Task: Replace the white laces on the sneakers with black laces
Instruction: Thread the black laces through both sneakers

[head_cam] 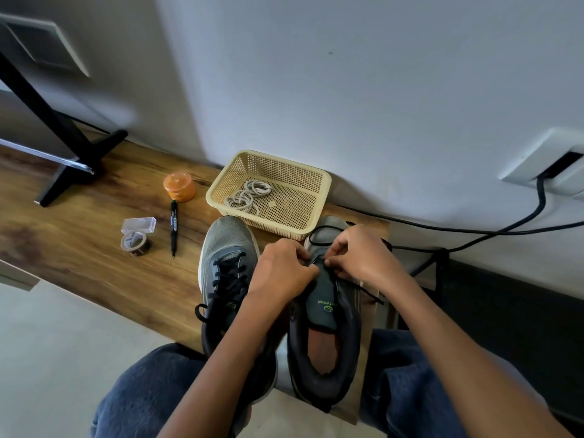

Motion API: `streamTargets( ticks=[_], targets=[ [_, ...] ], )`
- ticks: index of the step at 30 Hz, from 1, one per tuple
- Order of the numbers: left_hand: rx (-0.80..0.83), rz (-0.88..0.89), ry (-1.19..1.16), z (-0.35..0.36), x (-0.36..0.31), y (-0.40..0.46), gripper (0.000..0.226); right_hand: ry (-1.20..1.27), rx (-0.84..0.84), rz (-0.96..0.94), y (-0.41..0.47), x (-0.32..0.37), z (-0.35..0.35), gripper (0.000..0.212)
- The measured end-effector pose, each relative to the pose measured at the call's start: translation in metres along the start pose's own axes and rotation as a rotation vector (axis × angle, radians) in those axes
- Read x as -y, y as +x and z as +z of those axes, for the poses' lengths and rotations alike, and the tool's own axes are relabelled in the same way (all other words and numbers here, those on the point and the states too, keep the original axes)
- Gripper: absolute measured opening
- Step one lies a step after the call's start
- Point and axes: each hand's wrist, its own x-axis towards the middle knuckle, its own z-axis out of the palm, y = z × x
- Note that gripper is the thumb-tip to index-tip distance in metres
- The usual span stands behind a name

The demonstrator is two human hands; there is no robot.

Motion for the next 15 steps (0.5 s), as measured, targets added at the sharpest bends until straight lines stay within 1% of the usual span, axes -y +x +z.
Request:
streamTargets(
  ticks=[3, 8, 15],
  targets=[
    [0.005, 0.015, -0.015, -0.002, 0.001, 0.000, 0.020, -0.062, -0.021, -0.022, -0.001, 0.003, 0.004, 0.019],
    [0.011, 0.035, -0.024, -0.003, 0.002, 0.000, 0.021, -0.068, -0.055, -0.035, -0.001, 0.004, 0.008, 0.009],
    [0.007, 0.040, -0.010, -0.003, 0.002, 0.000, 0.023, -0.086, -0.092, -0.052, 0.002, 0.001, 0.013, 0.007]
  ],
)
